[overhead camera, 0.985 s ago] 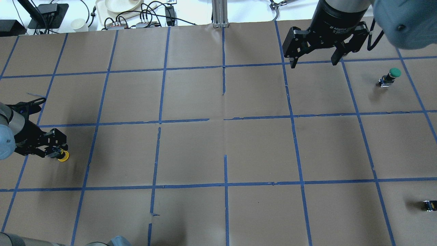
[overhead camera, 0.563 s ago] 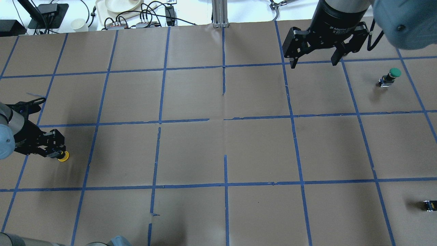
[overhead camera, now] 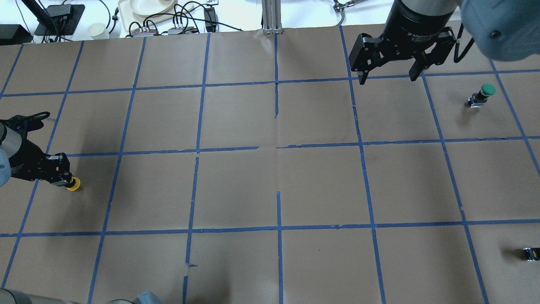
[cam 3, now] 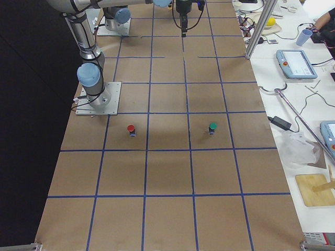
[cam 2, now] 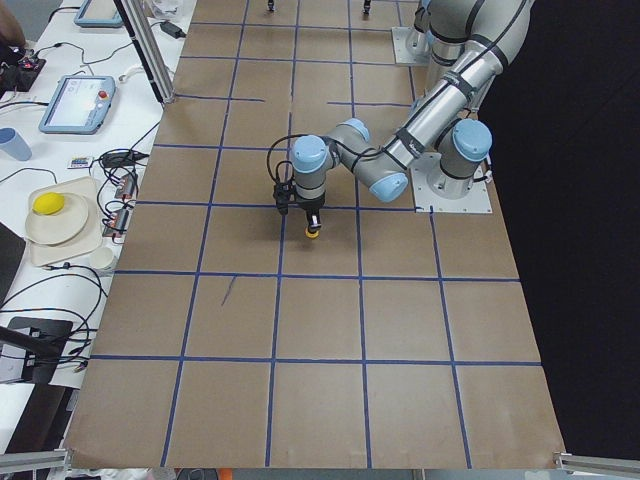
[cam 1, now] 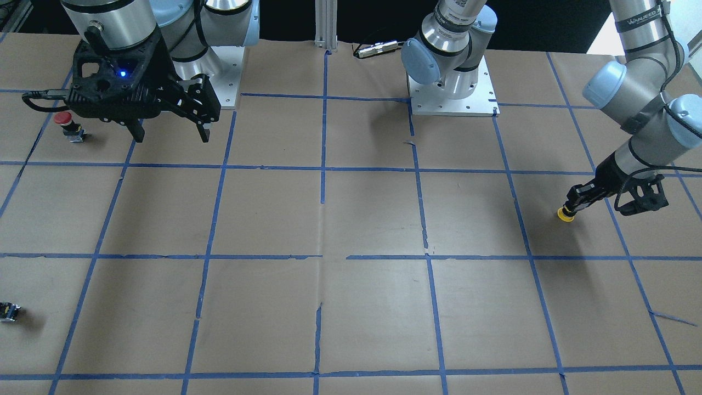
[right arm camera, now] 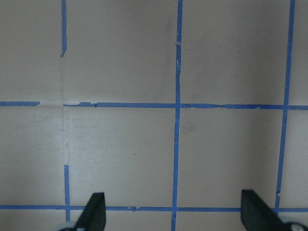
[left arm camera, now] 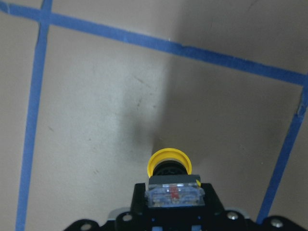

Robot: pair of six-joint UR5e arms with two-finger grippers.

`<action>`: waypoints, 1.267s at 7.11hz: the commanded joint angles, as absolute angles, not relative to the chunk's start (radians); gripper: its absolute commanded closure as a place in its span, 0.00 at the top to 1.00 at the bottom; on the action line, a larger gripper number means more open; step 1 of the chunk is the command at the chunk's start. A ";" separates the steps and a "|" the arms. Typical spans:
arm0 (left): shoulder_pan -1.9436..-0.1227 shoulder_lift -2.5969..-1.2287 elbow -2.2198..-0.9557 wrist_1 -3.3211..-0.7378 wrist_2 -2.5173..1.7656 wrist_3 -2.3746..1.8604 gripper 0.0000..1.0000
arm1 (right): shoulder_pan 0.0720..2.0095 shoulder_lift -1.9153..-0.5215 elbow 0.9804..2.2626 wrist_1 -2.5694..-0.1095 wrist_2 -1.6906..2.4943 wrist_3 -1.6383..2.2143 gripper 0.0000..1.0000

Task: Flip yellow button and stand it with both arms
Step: 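Lift the button with the left gripper while the right gripper swings over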

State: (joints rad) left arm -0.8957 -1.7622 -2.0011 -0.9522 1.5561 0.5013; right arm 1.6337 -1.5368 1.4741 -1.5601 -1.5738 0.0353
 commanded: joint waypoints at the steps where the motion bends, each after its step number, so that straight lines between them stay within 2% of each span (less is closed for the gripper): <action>1: -0.934 -1.738 -1.982 -1.010 1.448 0.560 0.11 | 1.634 -1.534 1.474 -1.559 -1.574 0.035 1.00; 4: -1.124 -1.558 -1.970 -1.260 1.164 0.552 0.14 | 1.624 -1.534 1.473 -1.560 -1.574 0.032 1.00; 7: -1.207 -1.503 -1.963 -1.483 0.752 0.552 0.14 | 1.618 -1.534 1.471 -1.562 -1.575 0.032 1.00; 9: -1.334 -1.476 -1.971 -1.523 0.495 0.502 0.14 | 1.591 -1.534 1.470 -1.557 -1.537 0.032 1.00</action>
State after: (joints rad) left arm -1.2641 -1.4931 -1.9656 -1.4989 0.6469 0.5368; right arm 1.6117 -1.5333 1.4708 -1.5607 -1.5663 0.0329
